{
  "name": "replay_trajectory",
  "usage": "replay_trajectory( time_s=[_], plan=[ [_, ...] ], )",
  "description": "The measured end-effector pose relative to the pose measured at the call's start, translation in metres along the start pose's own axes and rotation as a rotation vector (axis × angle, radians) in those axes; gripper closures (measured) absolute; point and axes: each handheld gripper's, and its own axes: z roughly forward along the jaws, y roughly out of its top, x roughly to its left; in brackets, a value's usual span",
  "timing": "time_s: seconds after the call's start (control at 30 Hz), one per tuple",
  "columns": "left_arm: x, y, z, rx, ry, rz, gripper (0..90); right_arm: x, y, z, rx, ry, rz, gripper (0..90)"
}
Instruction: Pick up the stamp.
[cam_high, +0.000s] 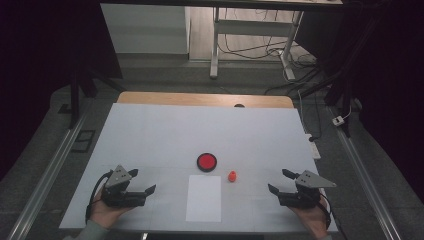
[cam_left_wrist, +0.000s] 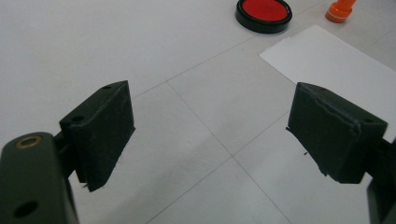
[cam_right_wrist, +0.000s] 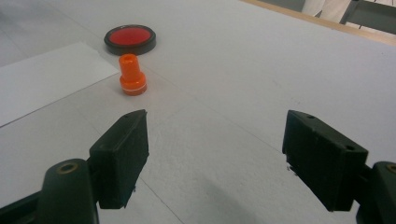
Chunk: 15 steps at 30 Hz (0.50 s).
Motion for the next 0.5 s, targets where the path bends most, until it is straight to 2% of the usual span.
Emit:
replay_trajectory(
  time_s=[0.2,0.5],
  plan=[
    [-0.0001,-0.0001,0.0048,0.014,-0.002,0.022,14.4,-0.0027,-0.0001,0.0033,0.004,-0.006,0.002,22.5],
    [0.0011,-0.0004,0.0034,0.014,0.006,0.019,14.2,-0.0031,-0.0021,0.0042,0.01,-0.005,0.017,22.8]
  ],
)
